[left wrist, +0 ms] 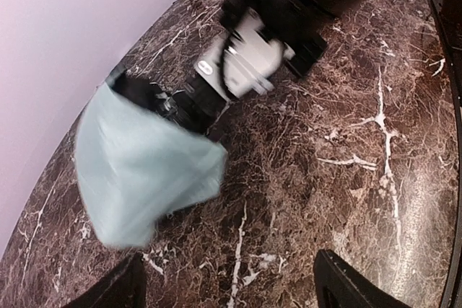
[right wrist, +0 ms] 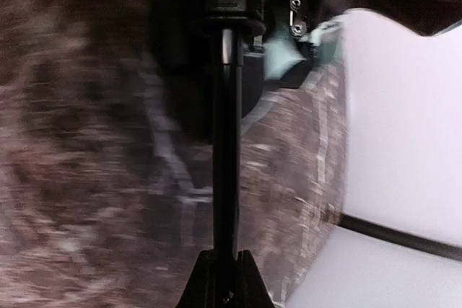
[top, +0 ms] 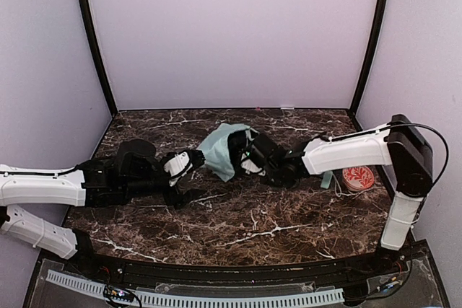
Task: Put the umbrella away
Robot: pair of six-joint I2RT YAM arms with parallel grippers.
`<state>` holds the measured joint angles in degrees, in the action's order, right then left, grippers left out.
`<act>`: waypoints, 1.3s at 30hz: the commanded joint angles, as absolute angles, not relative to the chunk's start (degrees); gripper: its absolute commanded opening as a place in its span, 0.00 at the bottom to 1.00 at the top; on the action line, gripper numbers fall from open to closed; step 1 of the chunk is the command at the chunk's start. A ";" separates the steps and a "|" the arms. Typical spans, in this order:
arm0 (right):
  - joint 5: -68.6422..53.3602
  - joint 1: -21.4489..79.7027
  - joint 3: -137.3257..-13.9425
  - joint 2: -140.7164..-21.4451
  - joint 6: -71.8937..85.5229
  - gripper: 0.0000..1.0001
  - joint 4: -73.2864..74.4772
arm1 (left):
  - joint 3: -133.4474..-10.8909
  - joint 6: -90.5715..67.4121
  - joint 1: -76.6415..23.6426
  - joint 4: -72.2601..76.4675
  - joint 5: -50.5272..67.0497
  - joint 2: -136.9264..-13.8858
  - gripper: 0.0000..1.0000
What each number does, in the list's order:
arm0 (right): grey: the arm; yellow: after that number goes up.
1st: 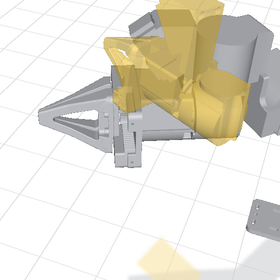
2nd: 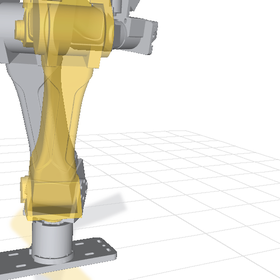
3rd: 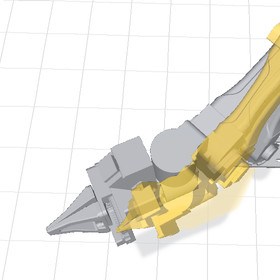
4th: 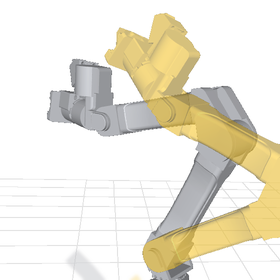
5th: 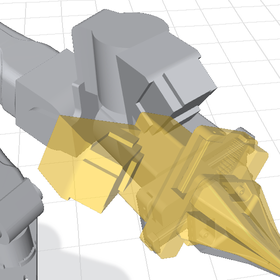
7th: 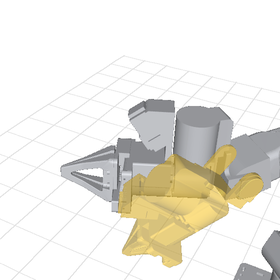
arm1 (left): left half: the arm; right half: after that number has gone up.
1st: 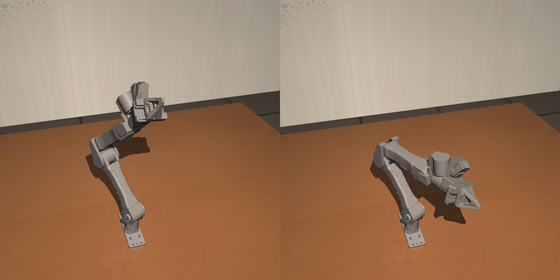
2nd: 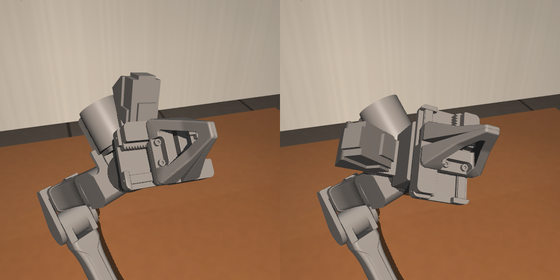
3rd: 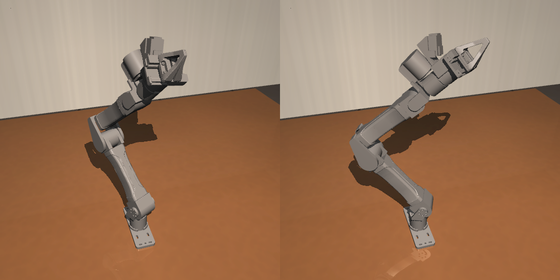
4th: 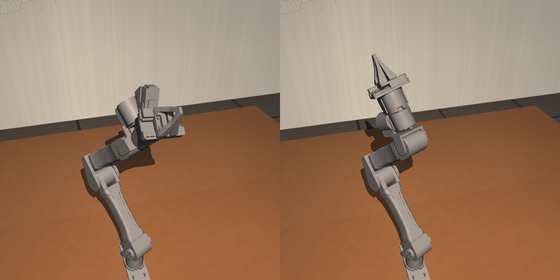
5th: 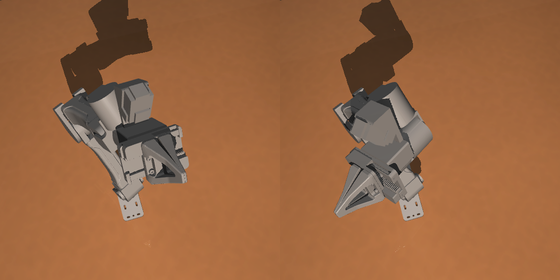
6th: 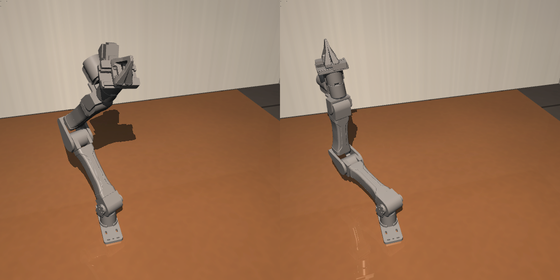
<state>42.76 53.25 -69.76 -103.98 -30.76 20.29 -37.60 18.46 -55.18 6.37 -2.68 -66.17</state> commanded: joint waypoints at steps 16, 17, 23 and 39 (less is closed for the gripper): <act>-16.06 58.79 -59.46 -104.22 -26.93 0.00 32.65 | -43.44 29.30 -64.94 -14.34 0.61 -70.65 0.99; -16.97 58.78 -59.46 -104.69 -27.42 0.00 33.28 | -42.94 29.57 -65.03 -13.72 -0.32 -70.12 0.99; -19.55 58.80 -60.72 -107.04 -30.44 0.00 37.58 | -42.31 25.03 -64.97 -13.03 0.67 -71.79 0.99; -10.49 58.37 -52.19 -95.65 -32.73 0.39 27.05 | -48.77 5.10 -47.60 -14.83 32.33 -96.87 0.75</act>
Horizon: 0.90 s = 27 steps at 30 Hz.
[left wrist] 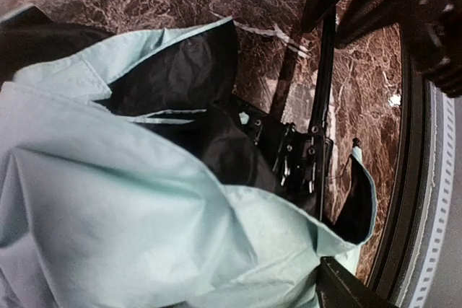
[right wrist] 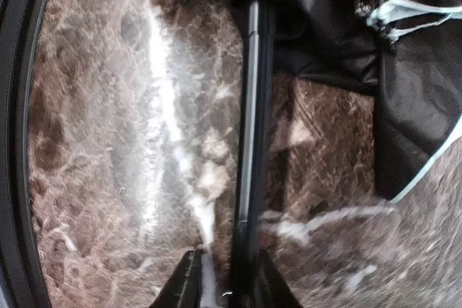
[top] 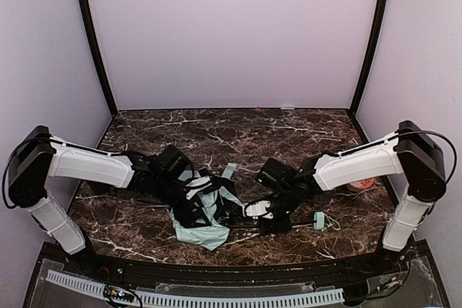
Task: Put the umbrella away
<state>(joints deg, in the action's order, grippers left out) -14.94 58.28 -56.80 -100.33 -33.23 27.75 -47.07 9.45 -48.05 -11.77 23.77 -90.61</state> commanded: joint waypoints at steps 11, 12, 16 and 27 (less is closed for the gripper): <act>-2.47 65.39 -48.47 -78.83 -30.03 1.00 8.86 | -48.96 1.77 -45.02 -9.13 41.36 -103.97 0.62; -2.15 67.52 -48.15 -79.25 -30.35 1.00 5.56 | -49.10 1.76 -45.00 -9.06 41.80 -104.31 0.62; 2.44 73.06 -50.76 -86.94 -31.84 1.00 -1.30 | -48.76 2.16 -44.58 -8.58 42.01 -105.07 0.61; 3.10 71.36 -59.57 -105.71 -31.74 0.88 3.19 | -48.14 1.84 -42.89 -6.28 46.53 -105.78 0.60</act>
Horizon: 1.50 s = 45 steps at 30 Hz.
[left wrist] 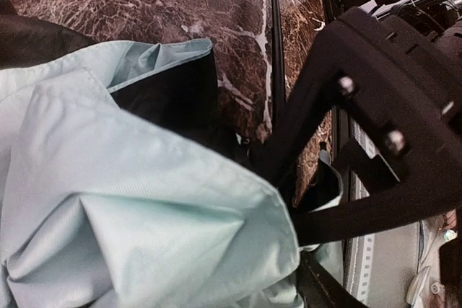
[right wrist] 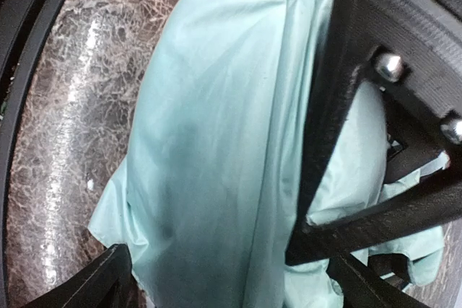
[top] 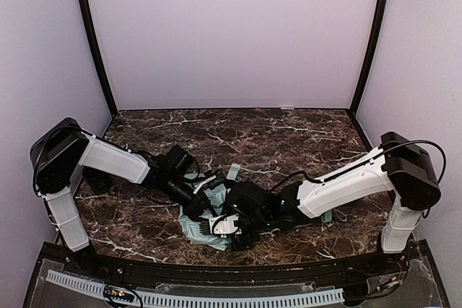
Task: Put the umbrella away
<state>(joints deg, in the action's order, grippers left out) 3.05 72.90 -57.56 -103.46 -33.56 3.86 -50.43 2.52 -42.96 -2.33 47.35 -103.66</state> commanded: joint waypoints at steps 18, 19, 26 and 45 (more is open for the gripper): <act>-13.99 64.56 -56.83 -107.61 -13.78 0.14 13.04 | -27.33 -4.07 -42.78 28.43 19.76 -66.48 0.99; -15.80 64.20 -57.09 -108.25 -12.82 0.14 14.62 | -25.15 -3.72 -42.87 30.59 19.11 -62.69 0.99; -28.28 60.74 -59.88 -113.24 -6.47 0.11 23.92 | -25.75 11.85 -52.71 10.98 12.74 -49.81 0.66; -42.09 56.48 -62.94 -115.57 -0.38 0.09 28.98 | -36.15 39.42 -67.77 2.05 -0.35 -78.06 0.97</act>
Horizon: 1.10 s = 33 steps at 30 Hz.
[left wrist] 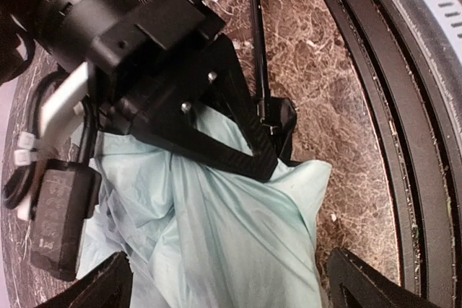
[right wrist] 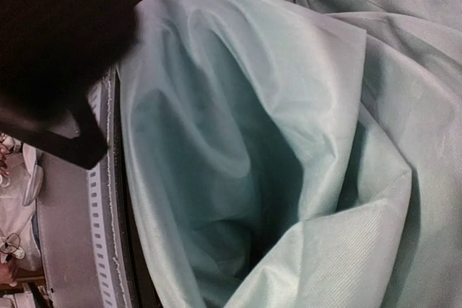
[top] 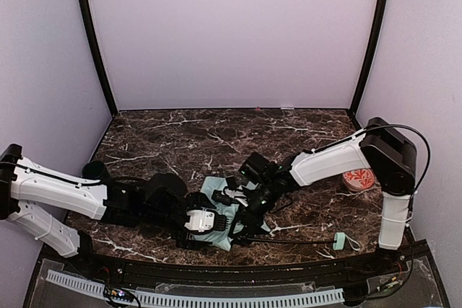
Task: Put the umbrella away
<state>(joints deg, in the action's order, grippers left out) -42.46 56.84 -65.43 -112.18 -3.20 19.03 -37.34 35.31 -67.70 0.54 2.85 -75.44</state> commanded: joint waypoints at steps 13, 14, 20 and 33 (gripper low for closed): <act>-43.81 52.44 -69.34 -117.01 -4.91 0.16 29.41 | -39.15 45.87 -66.59 1.41 4.80 -92.61 0.75; -43.92 52.32 -69.75 -117.18 -5.16 0.16 29.25 | -39.15 45.92 -66.30 1.60 5.20 -93.09 0.72; -43.80 50.62 -72.45 -117.45 -5.32 0.30 28.83 | -39.97 45.34 -64.44 -1.50 11.39 -94.09 0.45; -32.88 45.67 -67.92 -96.66 -4.55 0.64 25.99 | -58.17 37.32 -58.56 -30.03 24.60 -105.26 0.12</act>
